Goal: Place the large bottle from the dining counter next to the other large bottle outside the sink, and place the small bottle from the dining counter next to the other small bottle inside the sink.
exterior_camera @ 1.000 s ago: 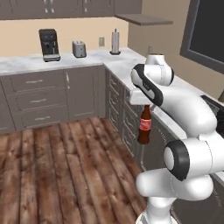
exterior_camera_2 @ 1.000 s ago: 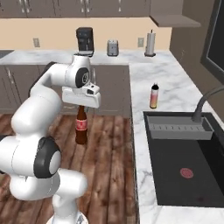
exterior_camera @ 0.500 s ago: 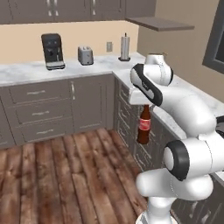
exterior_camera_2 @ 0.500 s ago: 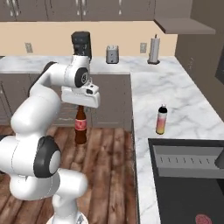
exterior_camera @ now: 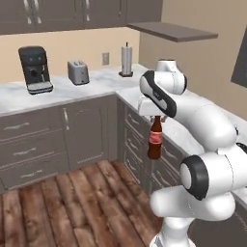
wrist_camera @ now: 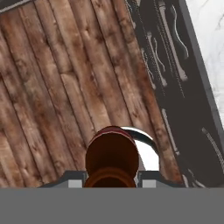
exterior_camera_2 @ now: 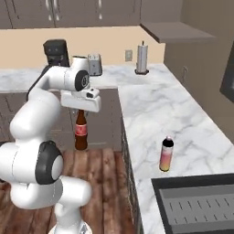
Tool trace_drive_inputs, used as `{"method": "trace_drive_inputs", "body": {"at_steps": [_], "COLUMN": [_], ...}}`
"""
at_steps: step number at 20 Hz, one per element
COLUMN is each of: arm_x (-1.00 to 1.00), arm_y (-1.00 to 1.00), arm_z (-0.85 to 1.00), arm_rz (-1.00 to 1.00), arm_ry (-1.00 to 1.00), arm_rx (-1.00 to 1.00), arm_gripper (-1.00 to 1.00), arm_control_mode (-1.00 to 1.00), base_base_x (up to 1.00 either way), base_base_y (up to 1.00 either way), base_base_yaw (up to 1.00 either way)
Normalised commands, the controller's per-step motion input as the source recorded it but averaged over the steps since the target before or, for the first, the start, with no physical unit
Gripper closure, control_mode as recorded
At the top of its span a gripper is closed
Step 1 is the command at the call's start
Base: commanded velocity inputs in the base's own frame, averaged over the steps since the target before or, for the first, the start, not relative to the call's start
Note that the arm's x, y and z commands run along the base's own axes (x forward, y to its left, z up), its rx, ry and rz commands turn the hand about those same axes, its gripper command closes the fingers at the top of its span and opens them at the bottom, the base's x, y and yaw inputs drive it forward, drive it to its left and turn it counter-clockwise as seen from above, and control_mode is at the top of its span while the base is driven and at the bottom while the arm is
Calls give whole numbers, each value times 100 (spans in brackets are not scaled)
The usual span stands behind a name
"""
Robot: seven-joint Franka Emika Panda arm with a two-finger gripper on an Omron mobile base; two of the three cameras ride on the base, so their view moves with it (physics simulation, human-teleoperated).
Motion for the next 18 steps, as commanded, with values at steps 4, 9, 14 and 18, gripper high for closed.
{"method": "trace_drive_inputs", "body": {"at_steps": [4, 9, 14, 18], "arm_x": [0, 0, 0, 0], "arm_y": [0, 0, 0, 0], "arm_z": [0, 0, 0, 0], "arm_rz": [0, 0, 0, 0], "arm_ry": [0, 0, 0, 0], "arm_rx": [0, 0, 0, 0], "arm_gripper": [100, 100, 100, 100], "arm_control_mode": [100, 100, 100, 100], "base_base_x": [34, -8, -12, 0], "base_base_y": [63, 53, 39, 23], "base_base_yaw": [-42, -48, -53, -58]}}
